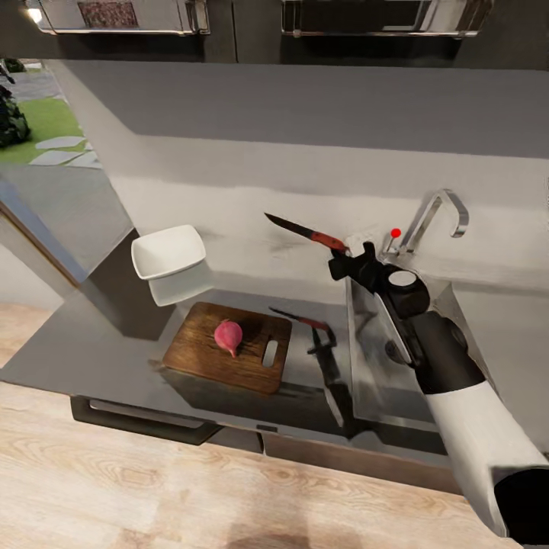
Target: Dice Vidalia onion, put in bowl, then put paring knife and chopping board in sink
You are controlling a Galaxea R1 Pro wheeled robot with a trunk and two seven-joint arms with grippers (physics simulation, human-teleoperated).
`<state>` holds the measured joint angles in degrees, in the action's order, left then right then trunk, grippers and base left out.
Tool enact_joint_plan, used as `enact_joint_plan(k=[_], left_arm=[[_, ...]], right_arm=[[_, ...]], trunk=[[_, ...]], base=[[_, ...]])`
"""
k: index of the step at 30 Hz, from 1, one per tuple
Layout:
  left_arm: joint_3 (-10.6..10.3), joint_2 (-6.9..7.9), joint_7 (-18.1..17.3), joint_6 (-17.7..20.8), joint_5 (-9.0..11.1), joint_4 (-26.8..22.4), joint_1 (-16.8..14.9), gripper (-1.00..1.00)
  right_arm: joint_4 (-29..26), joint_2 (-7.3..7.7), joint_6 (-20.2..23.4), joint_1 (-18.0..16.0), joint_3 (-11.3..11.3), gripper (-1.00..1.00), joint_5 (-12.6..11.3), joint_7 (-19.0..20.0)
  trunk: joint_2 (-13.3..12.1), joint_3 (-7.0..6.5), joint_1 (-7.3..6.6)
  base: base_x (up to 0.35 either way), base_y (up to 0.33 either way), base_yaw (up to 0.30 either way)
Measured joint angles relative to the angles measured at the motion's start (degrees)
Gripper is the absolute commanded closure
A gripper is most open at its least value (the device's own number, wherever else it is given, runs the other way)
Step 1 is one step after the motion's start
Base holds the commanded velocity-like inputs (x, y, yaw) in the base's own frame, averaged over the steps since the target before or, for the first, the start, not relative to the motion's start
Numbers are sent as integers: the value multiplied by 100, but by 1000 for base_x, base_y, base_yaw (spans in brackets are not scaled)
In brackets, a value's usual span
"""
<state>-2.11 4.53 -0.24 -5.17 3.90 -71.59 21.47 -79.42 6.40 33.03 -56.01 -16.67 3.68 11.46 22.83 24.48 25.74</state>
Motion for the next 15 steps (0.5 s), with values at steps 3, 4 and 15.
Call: enact_joint_plan(k=[3, 4, 15], left_arm=[[7, -1, 0, 0, 0, 37, 1, -100], [7, -1, 0, 0, 0, 46, 1, -100], [17, -1, 12, 0, 8, 279, -24, -100]], right_arm=[[-435, -4, -13, 460, -5, 100, 2, -545], [-489, -6, -21, 539, -7, 100, 3, -659], [-783, -13, -1232, 1958, -220, 100, -43, -1702]], trunk=[[0, -26, 0], [0, -36, 0], [0, -133, 0]], base=[[0, 0, 0], [0, 0, 0], [0, 0, 0]])
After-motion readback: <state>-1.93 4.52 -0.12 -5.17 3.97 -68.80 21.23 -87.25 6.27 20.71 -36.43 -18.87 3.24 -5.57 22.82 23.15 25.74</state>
